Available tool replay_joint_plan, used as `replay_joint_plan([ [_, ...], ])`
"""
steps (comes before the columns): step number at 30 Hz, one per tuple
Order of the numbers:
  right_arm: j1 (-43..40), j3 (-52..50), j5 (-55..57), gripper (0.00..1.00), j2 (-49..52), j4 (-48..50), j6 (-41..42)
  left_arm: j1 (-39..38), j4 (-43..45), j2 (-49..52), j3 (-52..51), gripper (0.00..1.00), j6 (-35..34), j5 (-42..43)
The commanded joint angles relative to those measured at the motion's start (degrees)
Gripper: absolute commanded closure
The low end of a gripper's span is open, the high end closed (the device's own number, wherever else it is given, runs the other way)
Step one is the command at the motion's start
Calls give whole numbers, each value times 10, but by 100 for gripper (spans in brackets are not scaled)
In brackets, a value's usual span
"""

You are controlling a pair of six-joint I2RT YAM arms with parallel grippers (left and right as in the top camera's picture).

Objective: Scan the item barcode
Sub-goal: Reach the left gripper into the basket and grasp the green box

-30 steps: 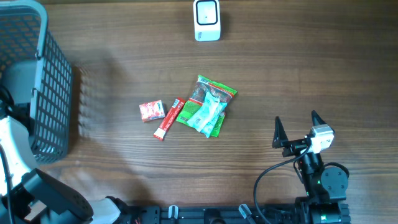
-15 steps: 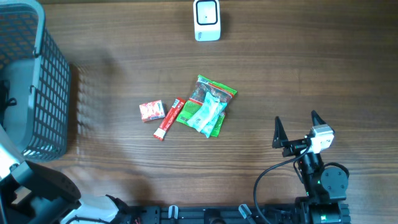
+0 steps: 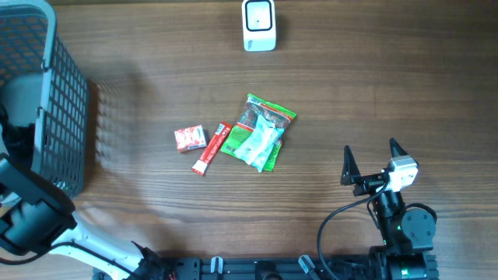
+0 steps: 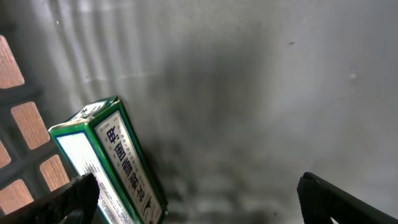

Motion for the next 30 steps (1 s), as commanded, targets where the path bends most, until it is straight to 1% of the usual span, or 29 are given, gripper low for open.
replay_joint_plan([
  [1, -2, -1, 3, 0, -4, 3, -5, 3, 21, 6, -41, 0, 9, 7],
  [3, -2, -1, 3, 0, -4, 3, -5, 3, 42, 6, -68, 0, 9, 7],
  [7, -2, -1, 3, 0, -4, 3, -5, 3, 49, 6, -69, 0, 7, 8],
  [9, -2, -1, 3, 0, -4, 3, -5, 4, 59, 5, -61, 0, 7, 46],
  [11, -2, -1, 3, 0, -3, 3, -5, 4, 60, 5, -36, 0, 7, 65],
  [15, -2, -1, 3, 0, -4, 3, -5, 4, -7, -10, 44, 0, 7, 64],
  [18, -2, -1, 3, 0, -3, 3, -5, 4, -26, -23, 46, 0, 7, 63],
  [21, -2, -1, 3, 0, -3, 3, -5, 4, -18, -20, 17, 0, 7, 17],
  [25, -2, -1, 3, 0, -3, 3, -5, 4, 43, -20, -71, 0, 7, -2],
  [28, -2, -1, 3, 0, -3, 3, -5, 4, 78, -19, -101, 0, 7, -3],
  [29, -2, -1, 3, 0, -3, 3, -5, 4, 85, -19, -104, 1, 7, -2],
  [30, -2, -1, 3, 0, -3, 3, -5, 4, 89, -20, -104, 17, 7, 4],
])
